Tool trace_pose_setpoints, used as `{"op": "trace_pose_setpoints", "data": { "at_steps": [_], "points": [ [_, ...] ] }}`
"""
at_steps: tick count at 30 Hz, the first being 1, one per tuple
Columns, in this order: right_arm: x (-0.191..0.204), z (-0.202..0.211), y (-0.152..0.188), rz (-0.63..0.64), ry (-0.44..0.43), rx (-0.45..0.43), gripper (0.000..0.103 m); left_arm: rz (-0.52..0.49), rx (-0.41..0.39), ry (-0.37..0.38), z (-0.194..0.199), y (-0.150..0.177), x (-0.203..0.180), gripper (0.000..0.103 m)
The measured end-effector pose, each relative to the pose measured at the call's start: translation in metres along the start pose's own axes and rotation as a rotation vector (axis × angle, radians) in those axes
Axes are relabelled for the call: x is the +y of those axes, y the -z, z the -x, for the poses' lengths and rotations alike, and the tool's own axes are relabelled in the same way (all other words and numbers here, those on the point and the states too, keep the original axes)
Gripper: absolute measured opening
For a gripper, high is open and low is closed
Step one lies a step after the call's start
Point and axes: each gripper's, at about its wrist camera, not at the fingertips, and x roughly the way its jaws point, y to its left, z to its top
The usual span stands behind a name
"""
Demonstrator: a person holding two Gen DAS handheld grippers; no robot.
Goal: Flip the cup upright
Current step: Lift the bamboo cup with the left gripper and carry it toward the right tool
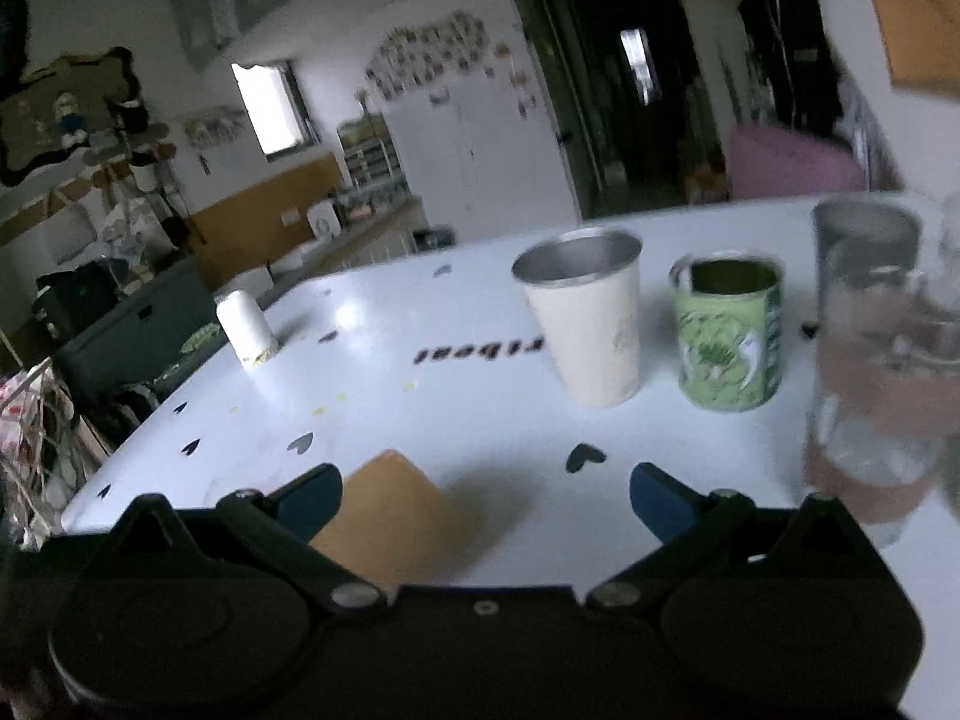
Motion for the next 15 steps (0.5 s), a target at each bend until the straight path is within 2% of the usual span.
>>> {"op": "trace_pose_setpoints", "data": {
  "at_steps": [5, 7, 8, 10, 15],
  "points": [
    [0.014, -0.044, -0.012, 0.037, 0.049, 0.080, 0.103, 0.027, -0.007, -0.009, 0.002, 0.001, 0.000, 0.075],
    [0.022, -0.058, -0.016, 0.056, 0.042, 0.105, 0.103, 0.031, -0.010, -0.017, 0.003, 0.002, 0.000, 0.078],
    [0.025, -0.064, -0.017, 0.067, 0.042, 0.115, 0.103, 0.034, -0.011, -0.018, 0.003, 0.002, 0.000, 0.083],
    [0.032, -0.074, -0.018, 0.098, 0.050, 0.139, 0.103, 0.043, -0.016, -0.024, 0.004, 0.004, 0.000, 0.088],
    [0.036, -0.083, -0.017, 0.129, 0.071, 0.179, 0.103, 0.085, -0.014, -0.043, 0.006, 0.011, 0.007, 0.090]
  ]
}}
